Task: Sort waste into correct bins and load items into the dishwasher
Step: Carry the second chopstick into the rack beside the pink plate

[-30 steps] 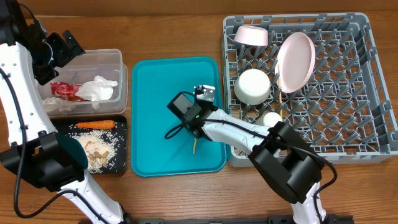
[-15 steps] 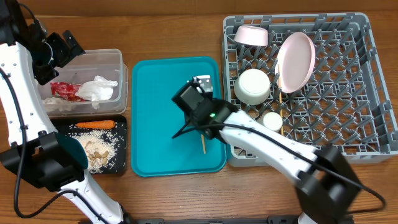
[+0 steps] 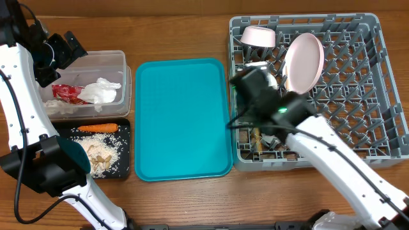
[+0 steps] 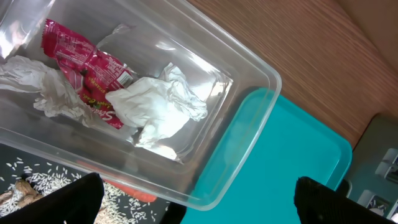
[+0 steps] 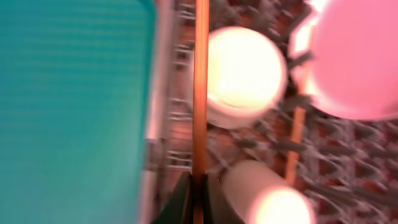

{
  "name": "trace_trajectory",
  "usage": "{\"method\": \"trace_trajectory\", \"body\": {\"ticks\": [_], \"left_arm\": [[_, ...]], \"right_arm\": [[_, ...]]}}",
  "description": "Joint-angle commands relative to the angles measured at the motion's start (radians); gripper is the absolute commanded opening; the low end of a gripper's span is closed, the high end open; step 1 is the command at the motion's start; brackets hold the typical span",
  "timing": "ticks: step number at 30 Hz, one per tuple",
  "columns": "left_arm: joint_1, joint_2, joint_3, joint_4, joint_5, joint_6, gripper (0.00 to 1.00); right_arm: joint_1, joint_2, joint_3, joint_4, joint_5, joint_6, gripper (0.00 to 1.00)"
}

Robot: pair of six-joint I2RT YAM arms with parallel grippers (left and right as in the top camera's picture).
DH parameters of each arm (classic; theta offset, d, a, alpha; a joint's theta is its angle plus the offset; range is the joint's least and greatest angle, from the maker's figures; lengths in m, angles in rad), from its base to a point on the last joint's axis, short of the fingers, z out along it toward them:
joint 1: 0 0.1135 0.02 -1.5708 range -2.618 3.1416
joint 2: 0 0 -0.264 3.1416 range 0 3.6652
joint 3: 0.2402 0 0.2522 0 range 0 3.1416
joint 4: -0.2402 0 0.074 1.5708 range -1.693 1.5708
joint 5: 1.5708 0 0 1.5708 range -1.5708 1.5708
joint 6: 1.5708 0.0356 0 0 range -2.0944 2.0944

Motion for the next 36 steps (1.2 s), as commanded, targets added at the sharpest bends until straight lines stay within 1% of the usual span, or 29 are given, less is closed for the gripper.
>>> {"method": "trace_trajectory", "body": {"ticks": [1, 8, 13, 19, 23, 36], "left_arm": [[-0.006, -0.037, 0.017, 0.000, 0.002, 0.001, 1.00], [-0.006, -0.037, 0.017, 0.000, 0.002, 0.001, 1.00], [-0.006, -0.037, 0.017, 0.000, 0.002, 0.001, 1.00], [-0.006, -0.037, 0.017, 0.000, 0.002, 0.001, 1.00], [-0.006, -0.037, 0.017, 0.000, 0.002, 0.001, 1.00], [-0.007, -0.037, 0.017, 0.000, 0.002, 0.001, 1.00]], "right_arm": [[-0.100, -0.009, 0.012, -0.037, 0.001, -0.077, 0.04], [-0.281, -0.007, 0.006, -0.065, 0.001, -0.152, 0.04], [-0.361, 0.001, -0.020, -0.047, 0.000, -0.174, 0.04], [-0.383, 0.046, -0.031, -0.021, -0.004, -0.213, 0.04], [-0.383, 0.100, -0.032, 0.002, -0.032, -0.287, 0.04], [-0.383, 0.272, -0.032, 0.043, -0.033, -0.306, 0.04]]}}
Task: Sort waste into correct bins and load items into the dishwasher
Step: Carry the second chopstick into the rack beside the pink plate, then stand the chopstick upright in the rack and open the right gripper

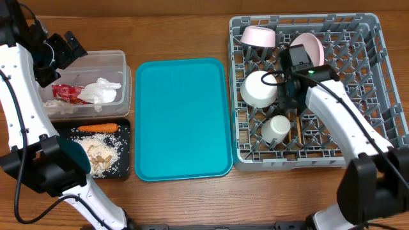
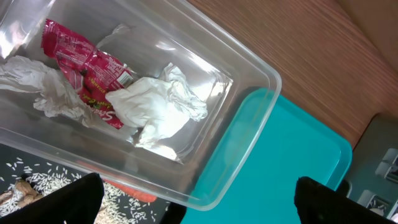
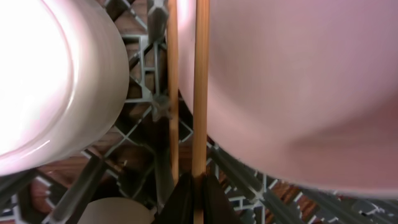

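Observation:
My right gripper (image 3: 199, 182) is shut on a wooden chopstick (image 3: 199, 93). It is low in the grey dish rack (image 1: 383, 128), between a big white cup (image 3: 50, 81) and a pink plate (image 3: 298, 81). A second chopstick (image 3: 172, 93) runs right beside the held one, against the rack's grid. A small white cup (image 1: 277, 126) stands just in front. My left gripper (image 2: 199, 199) is wide open over the near corner of the clear waste bin (image 2: 249, 124), holding nothing. The bin holds a red wrapper (image 2: 87, 65) and crumpled tissue (image 2: 158, 109).
A teal tray (image 1: 182, 118) lies between the bins and the rack. A black tray (image 1: 124, 150) in front of the clear bin holds rice scraps and a carrot (image 1: 97, 128). A pink bowl (image 1: 257, 36) sits upturned in the rack's far left corner.
My right gripper, still shut on the chopstick, has moved from the rack's left edge to the right and further back, between the white cup and the pink plate. The left arm has not moved.

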{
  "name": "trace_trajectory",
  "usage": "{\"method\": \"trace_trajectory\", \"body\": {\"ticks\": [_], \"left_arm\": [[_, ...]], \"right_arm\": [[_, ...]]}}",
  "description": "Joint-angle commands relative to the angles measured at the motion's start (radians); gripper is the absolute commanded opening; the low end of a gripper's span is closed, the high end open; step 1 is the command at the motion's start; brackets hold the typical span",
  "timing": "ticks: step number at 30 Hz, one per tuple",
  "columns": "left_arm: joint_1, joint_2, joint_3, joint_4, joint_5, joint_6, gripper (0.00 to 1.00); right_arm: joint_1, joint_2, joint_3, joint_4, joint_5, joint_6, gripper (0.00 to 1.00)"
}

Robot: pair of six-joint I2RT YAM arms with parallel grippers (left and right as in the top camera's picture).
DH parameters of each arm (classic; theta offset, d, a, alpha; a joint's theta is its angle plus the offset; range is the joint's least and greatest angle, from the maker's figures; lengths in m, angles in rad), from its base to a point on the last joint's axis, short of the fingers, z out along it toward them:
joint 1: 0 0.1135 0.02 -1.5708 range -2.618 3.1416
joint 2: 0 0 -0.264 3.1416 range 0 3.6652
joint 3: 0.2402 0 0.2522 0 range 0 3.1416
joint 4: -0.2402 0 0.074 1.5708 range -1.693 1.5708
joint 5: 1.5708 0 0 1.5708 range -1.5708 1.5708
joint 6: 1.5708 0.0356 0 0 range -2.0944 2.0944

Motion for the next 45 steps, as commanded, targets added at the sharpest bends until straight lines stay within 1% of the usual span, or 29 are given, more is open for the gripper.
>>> {"method": "trace_trajectory", "body": {"ticks": [1, 7, 9, 10, 13, 14, 15, 17, 20, 28, 32, 34, 36, 38, 41, 45], "left_arm": [[-0.007, -0.037, 0.017, 0.000, 0.002, 0.001, 1.00], [-0.007, -0.037, 0.017, 0.000, 0.002, 0.001, 1.00], [-0.007, -0.037, 0.017, 0.000, 0.002, 0.001, 1.00], [-0.007, -0.037, 0.017, 0.000, 0.002, 0.001, 1.00], [-0.007, -0.037, 0.017, 0.000, 0.002, 0.001, 1.00], [-0.007, -0.037, 0.017, 0.000, 0.002, 0.001, 1.00], [-0.008, -0.037, 0.017, 0.000, 0.002, 0.001, 1.00], [-0.008, -0.037, 0.017, 0.000, 0.002, 0.001, 1.00], [-0.007, -0.037, 0.017, 0.000, 0.002, 0.001, 1.00], [-0.007, -0.037, 0.017, 0.000, 0.002, 0.001, 1.00], [-0.006, -0.037, 0.017, 0.000, 0.002, 0.001, 1.00], [-0.006, -0.037, 0.017, 0.000, 0.002, 0.001, 1.00], [-0.007, -0.037, 0.017, 0.000, 0.002, 0.001, 1.00], [-0.007, -0.037, 0.017, 0.000, 0.002, 0.001, 1.00], [-0.007, -0.037, 0.017, 0.000, 0.002, 0.001, 1.00], [-0.007, -0.037, 0.017, 0.000, 0.002, 0.001, 1.00]], "right_arm": [[-0.003, 0.039, -0.005, 0.011, -0.008, -0.036, 0.04], [-0.003, 0.048, -0.005, 0.011, -0.009, -0.036, 0.04], [-0.003, 0.048, -0.005, 0.011, -0.009, -0.036, 0.11], [-0.003, 0.048, -0.005, 0.011, -0.009, -0.036, 0.17], [-0.003, 0.048, -0.003, 0.013, -0.008, -0.036, 0.40], [-0.003, 0.048, -0.002, 0.013, -0.008, -0.036, 0.67], [-0.003, 0.048, 0.002, 0.011, -0.008, -0.036, 0.69], [-0.003, 0.048, 0.006, 0.011, -0.008, -0.036, 0.69], [-0.003, 0.047, 0.024, 0.002, -0.008, -0.036, 0.63], [-0.002, 0.017, 0.120, -0.089, -0.010, -0.035, 0.59], [-0.002, -0.006, 0.187, -0.158, -0.020, 0.015, 0.59], [-0.002, -0.019, 0.223, -0.183, -0.075, 0.021, 0.60], [-0.002, -0.032, 0.254, -0.179, -0.182, 0.021, 0.66], [-0.002, -0.044, 0.278, -0.145, -0.337, 0.021, 1.00], [-0.002, -0.050, 0.280, -0.062, -0.428, 0.021, 1.00], [-0.002, -0.048, 0.280, -0.056, -0.428, 0.021, 1.00]]}}
